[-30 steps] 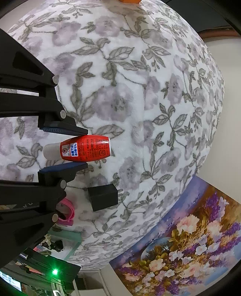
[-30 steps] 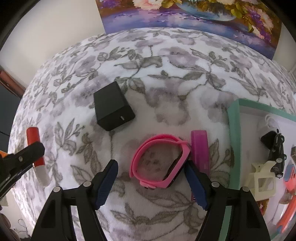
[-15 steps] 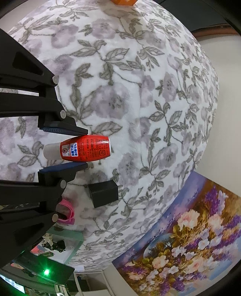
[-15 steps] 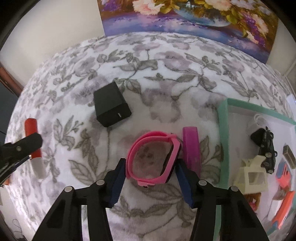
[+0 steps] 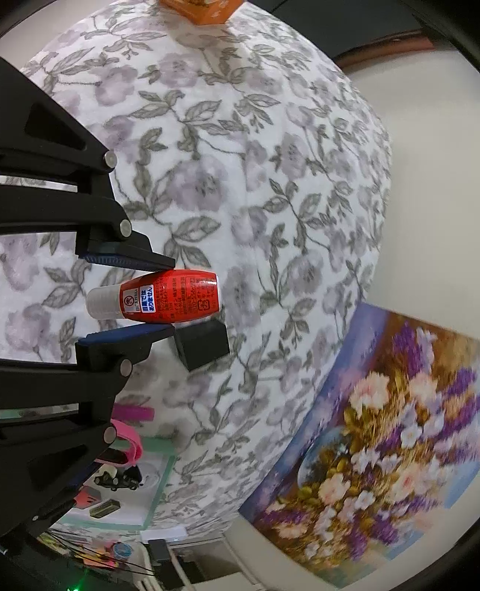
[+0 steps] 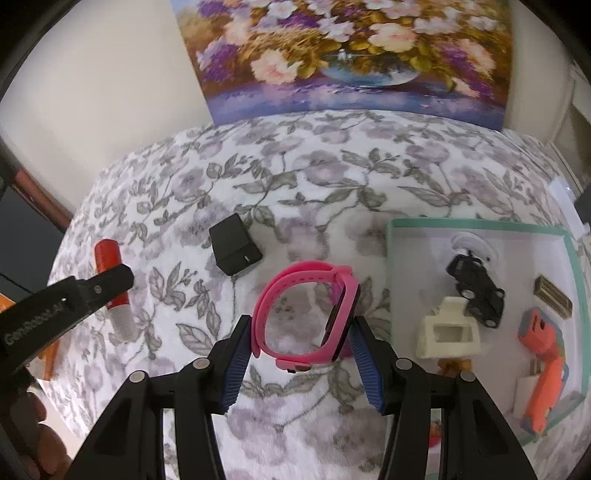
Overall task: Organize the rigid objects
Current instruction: 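Grasp pink watch band with right tool while left tool holds bottle, then carry watch band with right tool while left tool carries bottle over tray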
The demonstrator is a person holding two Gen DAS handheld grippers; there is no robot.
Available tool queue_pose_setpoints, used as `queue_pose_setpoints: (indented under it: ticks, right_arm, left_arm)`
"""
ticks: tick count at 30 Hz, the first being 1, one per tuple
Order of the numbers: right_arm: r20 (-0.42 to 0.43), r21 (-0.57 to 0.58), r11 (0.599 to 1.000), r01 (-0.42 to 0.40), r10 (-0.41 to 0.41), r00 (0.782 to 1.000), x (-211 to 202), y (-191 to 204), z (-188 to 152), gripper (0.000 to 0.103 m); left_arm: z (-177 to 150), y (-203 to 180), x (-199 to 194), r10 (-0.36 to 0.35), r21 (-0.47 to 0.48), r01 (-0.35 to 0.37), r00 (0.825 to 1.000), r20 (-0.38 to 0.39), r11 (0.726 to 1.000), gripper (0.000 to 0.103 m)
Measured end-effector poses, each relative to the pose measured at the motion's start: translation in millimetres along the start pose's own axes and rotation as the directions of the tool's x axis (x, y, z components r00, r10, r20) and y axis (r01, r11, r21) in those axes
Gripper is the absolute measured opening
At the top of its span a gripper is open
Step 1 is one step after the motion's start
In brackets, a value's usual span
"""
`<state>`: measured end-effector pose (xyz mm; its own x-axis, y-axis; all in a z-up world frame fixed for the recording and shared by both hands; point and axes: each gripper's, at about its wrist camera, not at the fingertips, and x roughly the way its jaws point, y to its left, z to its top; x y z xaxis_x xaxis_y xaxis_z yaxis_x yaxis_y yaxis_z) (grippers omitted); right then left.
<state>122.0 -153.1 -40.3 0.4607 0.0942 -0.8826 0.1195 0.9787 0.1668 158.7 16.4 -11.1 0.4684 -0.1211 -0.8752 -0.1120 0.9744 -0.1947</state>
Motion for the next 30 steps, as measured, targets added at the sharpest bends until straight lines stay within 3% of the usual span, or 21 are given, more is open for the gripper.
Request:
queue_pose_setpoints:
  ticks: [17,30]
  right_arm:
    - [0.084,0.057,0.998,-0.009,0.005,0.996,-43.3,-56.4,7.3,0.056]
    - [0.084,0.191,0.981,0.043,-0.06,0.995,-49.5,-144.4,6.7,0.056]
  left_arm:
    - [-19.3,-73.2,-12.6,-0.053,0.129,0.052,0.999,0.0,0.99,0.03]
    - [-44.5,-135.1,-5.4,-0.047,0.261,0.052,0.999,-0.025,0.964,0.029]
